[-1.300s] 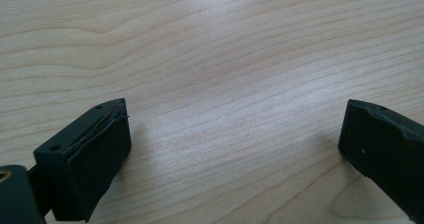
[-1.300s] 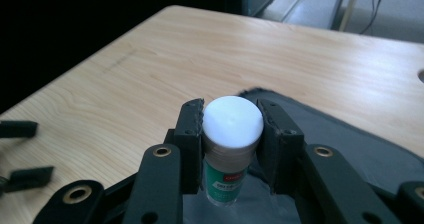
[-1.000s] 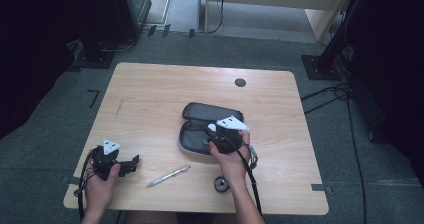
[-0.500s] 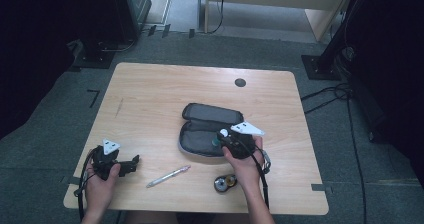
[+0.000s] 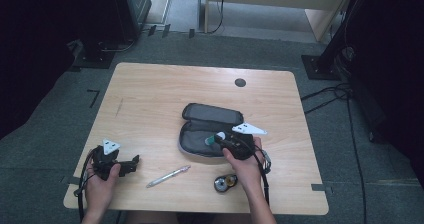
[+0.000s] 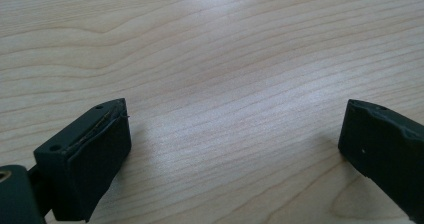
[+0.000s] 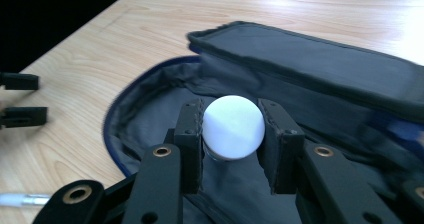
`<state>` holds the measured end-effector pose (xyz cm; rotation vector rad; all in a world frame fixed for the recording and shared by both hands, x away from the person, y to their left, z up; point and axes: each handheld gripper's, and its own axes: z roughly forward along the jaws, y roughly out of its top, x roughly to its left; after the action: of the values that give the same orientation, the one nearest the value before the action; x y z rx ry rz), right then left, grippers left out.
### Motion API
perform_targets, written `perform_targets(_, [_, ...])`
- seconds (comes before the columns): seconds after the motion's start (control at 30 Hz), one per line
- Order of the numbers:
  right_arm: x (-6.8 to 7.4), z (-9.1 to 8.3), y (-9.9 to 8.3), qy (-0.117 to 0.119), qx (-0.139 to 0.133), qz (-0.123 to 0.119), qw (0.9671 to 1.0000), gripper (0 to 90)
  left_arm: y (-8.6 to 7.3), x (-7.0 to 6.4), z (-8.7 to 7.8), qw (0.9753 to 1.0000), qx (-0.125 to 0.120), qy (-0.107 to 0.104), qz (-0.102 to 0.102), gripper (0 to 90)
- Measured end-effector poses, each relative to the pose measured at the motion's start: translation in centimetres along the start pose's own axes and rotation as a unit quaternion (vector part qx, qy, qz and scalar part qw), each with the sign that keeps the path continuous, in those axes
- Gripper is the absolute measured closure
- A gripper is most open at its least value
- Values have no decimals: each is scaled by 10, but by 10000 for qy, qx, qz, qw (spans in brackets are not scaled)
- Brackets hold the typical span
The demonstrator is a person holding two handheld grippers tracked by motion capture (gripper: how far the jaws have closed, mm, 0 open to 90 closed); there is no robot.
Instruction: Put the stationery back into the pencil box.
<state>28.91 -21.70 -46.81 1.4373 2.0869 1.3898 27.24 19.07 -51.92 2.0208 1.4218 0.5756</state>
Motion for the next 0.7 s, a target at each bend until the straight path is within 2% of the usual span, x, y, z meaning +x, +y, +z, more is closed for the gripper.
perform_targets(0.17, [8, 15, 3, 239, 50, -26, 9997, 653, 0, 0, 0, 10000, -1, 0, 0, 6])
perform_targets(0.27, [11, 22, 4, 393, 201, -137, 9989, 653, 0, 0, 0, 10000, 0, 1, 0, 6])
perform_targets(0.3, [11, 26, 3, 386, 330, -244, 9984, 653, 0, 0, 0, 10000, 0, 0, 1, 6])
perform_targets(0.33, [11, 26, 3, 386, 330, -244, 9984, 653, 0, 0, 0, 10000, 0, 0, 1, 6])
perform_targets(0.43, [7, 31, -1, 121, 554, -385, 9976, 653, 0, 0, 0, 10000, 0, 0, 1, 6])
perform_targets(0.53, [1, 36, -4, -137, 700, -392, 9967, 652, 0, 0, 0, 10000, 0, -1, 1, 6])
perform_targets(0.6, [0, 37, -4, -167, 709, -377, 9966, 652, 0, 0, 0, 10000, 0, -1, 2, 6])
perform_targets(0.63, [1, 37, -4, -242, 742, -398, 9962, 649, 0, 0, 0, 10000, 1, -1, 2, 6])
perform_targets(0.67, [1, 39, -4, -426, 777, -483, 9949, 635, 0, 0, 0, 10000, 0, -1, 2, 6])
perform_targets(0.7, [1, 39, -4, -426, 777, -483, 9949, 635, 0, 0, 0, 10000, 0, -1, 2, 6])
